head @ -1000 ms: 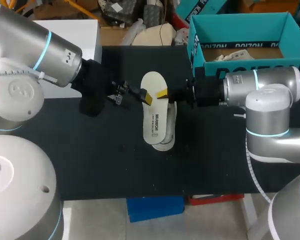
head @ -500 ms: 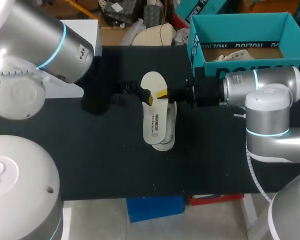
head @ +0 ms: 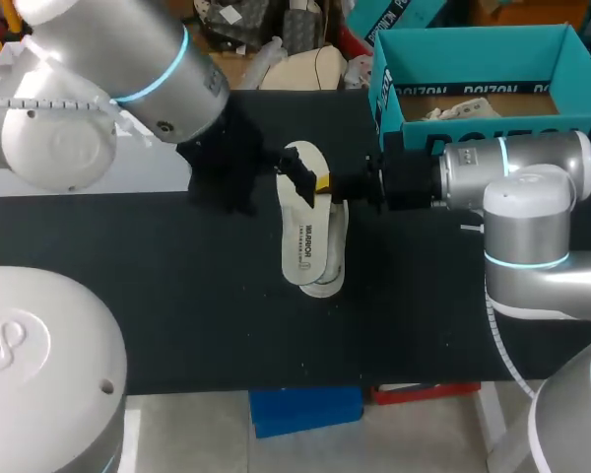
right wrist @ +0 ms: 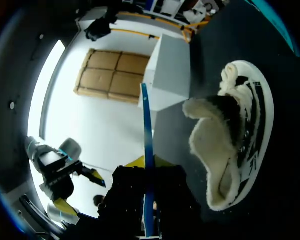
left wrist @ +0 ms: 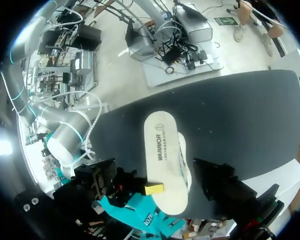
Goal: Take the shoe out of the shoebox, open the shoe tongue, remove and reinsert the insole, then place the shoe into the shoebox
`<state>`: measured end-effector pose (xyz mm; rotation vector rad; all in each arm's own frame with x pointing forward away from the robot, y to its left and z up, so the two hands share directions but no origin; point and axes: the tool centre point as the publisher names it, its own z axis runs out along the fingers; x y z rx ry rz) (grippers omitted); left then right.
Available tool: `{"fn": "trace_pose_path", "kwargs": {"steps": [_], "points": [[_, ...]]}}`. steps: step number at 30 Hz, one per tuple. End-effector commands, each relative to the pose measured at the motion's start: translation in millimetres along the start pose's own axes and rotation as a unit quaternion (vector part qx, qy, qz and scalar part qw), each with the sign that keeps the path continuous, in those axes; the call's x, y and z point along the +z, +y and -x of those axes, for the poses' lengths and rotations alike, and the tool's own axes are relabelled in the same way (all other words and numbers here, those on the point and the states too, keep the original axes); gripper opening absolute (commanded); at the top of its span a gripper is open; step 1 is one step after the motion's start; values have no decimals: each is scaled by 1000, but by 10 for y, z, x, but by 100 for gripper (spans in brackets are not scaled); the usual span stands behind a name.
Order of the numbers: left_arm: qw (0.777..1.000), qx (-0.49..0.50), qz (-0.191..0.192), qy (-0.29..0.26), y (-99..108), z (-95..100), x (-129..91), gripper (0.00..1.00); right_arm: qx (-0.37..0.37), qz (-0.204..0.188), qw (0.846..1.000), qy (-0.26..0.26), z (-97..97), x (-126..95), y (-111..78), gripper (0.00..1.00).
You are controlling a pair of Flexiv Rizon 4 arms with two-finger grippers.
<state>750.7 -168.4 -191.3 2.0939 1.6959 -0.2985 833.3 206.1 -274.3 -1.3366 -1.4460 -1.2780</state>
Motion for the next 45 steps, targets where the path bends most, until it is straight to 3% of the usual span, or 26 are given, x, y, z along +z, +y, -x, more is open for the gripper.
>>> {"fn": "trace_pose_path", "kwargs": {"steps": [1,21,39,45], "points": [[988,0,-8,156,40,66,60,100,0,1,1000,-1,-2,9,-4,0],[979,-31,-40,198,-175,59,305,100,0,1,1000,-1,-2,9,-4,0],[983,-52,-24,177,-137,155,445,100,0,1,1000,-1,-2,9,-4,0],[981,-49,-16,185,-30,154,418,100,0,1,1000,-1,-2,9,-4,0]]}}
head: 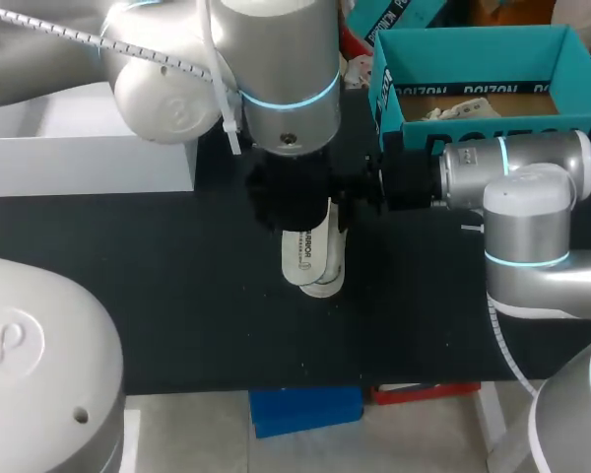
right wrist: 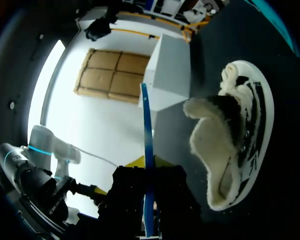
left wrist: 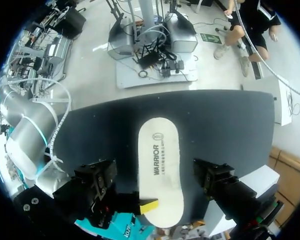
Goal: Take the shoe out of the shoebox, open the shoe tongue, remove and reinsert the insole, then place the shoe into the shoebox
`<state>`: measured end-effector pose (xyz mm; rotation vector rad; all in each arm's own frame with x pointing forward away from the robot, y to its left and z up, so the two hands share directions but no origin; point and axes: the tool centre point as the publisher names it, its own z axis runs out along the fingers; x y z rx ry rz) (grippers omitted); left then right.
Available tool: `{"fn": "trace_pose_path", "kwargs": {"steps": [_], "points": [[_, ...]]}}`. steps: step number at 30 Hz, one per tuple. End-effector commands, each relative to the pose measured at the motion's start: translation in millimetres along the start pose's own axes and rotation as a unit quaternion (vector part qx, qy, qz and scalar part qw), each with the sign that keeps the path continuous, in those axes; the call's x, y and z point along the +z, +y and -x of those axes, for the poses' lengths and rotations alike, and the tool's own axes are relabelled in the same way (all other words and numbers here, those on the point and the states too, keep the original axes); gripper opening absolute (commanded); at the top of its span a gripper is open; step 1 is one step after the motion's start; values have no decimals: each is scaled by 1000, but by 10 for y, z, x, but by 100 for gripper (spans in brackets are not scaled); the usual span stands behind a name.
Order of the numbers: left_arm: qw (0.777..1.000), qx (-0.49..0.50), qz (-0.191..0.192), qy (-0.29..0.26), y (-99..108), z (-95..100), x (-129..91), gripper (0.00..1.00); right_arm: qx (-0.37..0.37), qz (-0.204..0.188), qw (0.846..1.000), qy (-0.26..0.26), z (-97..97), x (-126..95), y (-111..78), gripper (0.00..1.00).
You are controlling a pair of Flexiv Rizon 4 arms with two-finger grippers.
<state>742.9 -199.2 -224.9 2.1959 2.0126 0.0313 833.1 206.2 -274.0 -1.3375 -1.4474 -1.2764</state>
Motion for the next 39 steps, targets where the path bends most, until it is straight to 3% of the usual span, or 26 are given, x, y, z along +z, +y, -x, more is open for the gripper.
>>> {"fn": "trace_pose_path", "kwargs": {"steps": [1,13,30,39], "points": [[1000,-2,3,4,93,5,-22,100,0,1,1000,0,1,9,-3,0],[1000,-17,23,4,660,-107,-115,100,0,1,1000,0,1,9,-3,0],[999,-27,19,-16,1458,-278,135,100,0,1,1000,0,1,9,-3,0],[999,-29,25,-18,1713,-222,185,100,0,1,1000,0,1,9,-3,0]]}}
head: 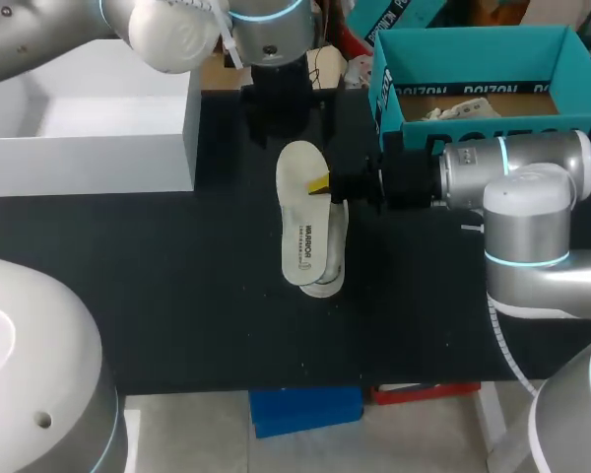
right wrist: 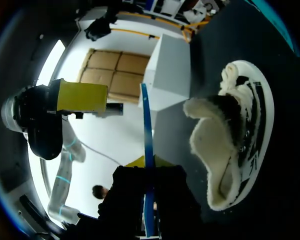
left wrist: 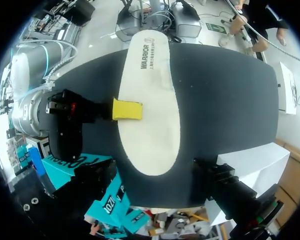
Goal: Take the shoe out of the shoebox, open the shoe tongue, remove and reinsert the insole, then place the shoe into the shoebox
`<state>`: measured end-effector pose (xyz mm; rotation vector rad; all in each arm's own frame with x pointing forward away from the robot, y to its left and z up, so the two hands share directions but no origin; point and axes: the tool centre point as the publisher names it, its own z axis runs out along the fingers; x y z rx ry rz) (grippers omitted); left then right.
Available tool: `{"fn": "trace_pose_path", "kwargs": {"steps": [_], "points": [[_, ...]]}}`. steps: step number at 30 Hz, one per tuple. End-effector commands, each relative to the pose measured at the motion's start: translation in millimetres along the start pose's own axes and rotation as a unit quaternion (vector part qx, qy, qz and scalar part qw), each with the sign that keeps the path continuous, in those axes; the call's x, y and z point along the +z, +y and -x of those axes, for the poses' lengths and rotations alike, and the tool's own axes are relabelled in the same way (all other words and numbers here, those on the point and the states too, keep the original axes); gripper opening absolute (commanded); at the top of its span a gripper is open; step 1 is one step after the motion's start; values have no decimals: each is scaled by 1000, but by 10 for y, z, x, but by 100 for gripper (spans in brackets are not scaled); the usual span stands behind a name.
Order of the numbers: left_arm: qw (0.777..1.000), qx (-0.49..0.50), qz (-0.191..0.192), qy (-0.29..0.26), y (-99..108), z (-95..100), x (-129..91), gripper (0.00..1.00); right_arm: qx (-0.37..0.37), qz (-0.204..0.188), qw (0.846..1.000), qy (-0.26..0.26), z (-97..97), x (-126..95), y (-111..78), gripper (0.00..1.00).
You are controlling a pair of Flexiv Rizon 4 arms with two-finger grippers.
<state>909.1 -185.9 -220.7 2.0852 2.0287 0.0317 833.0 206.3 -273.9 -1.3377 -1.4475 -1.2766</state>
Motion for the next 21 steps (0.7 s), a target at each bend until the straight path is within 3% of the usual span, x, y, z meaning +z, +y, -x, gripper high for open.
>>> {"fn": "trace_pose_path", "kwargs": {"steps": [1,6,10,21], "points": [[1000,0,-1,3,76,69,35,100,0,1,1000,0,2,9,-2,0],[1000,1,3,5,8,100,-4,100,0,1,1000,0,2,9,-2,0],[1000,1,2,5,-163,114,-78,100,0,1,1000,0,2,9,-2,0],[1000,17,-1,0,-908,181,-318,100,0,1,1000,0,2,9,-2,0]]}}
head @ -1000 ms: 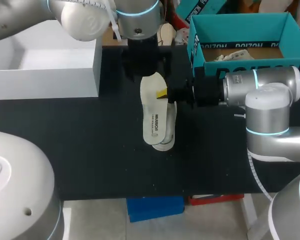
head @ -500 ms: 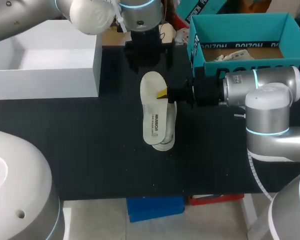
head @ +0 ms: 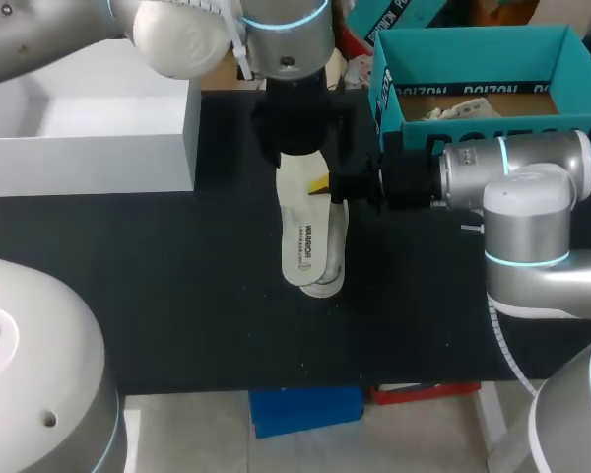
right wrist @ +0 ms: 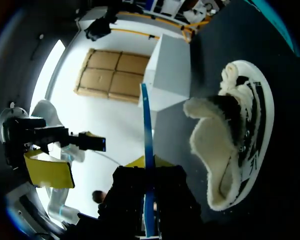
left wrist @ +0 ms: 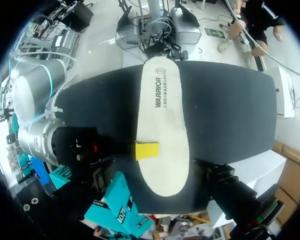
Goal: Take the shoe out of the shoebox, open the shoe tongue, remove and reinsert the insole, then place the shoe into the shoebox
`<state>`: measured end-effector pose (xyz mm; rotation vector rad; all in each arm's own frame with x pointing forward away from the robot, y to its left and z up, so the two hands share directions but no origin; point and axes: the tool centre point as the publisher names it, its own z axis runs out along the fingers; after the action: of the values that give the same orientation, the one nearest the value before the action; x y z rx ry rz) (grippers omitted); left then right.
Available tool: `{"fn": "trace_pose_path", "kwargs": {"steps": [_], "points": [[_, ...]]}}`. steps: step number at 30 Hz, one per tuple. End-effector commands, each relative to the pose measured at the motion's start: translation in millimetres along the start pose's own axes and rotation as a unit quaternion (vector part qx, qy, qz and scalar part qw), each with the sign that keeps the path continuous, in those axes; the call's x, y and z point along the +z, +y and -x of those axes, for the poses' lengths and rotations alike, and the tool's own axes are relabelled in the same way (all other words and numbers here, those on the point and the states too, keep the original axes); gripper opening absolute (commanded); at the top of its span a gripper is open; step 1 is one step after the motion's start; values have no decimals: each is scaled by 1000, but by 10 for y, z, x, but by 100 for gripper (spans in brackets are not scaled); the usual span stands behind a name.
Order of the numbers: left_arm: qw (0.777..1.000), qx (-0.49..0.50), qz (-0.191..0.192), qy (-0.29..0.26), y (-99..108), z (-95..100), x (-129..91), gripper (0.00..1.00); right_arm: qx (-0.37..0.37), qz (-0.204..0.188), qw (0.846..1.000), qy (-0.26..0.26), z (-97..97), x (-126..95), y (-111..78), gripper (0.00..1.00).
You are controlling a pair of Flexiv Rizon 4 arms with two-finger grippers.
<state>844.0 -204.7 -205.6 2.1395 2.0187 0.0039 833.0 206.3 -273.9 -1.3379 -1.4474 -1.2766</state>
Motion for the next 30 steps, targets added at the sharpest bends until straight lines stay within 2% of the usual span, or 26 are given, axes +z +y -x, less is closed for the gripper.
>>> {"fn": "trace_pose_path", "kwargs": {"steps": [1,7,11,14,17,19,20,22,24,30], "points": [[1000,5,16,-1,-378,-36,-64,100,0,1,1000,0,2,9,-2,0],[1000,1,-8,-4,-786,-36,-1,100,0,1,1000,0,2,9,-2,0],[997,-4,-41,-64,-975,-100,-19,100,0,1,1000,0,2,9,-2,0],[993,-7,-43,-114,-1085,-169,-59,100,0,1,1000,0,2,9,-2,0],[987,-26,-28,-154,-1148,-264,-98,100,0,1,1000,0,2,9,-2,0],[978,-38,-25,-203,-1170,-352,-129,100,0,1,1000,0,2,9,-2,0],[975,-44,-12,-219,-1178,-394,-138,100,0,1,1000,0,2,9,-2,0],[964,-49,-25,-261,-1187,-481,-135,100,0,1,1000,0,2,9,-2,0],[962,-54,-28,-267,-1182,-557,-90,100,0,1,1000,0,2,9,-2,0],[962,-54,-28,-267,-1182,-557,-90,100,0,1,1000,0,2,9,-2,0]]}}
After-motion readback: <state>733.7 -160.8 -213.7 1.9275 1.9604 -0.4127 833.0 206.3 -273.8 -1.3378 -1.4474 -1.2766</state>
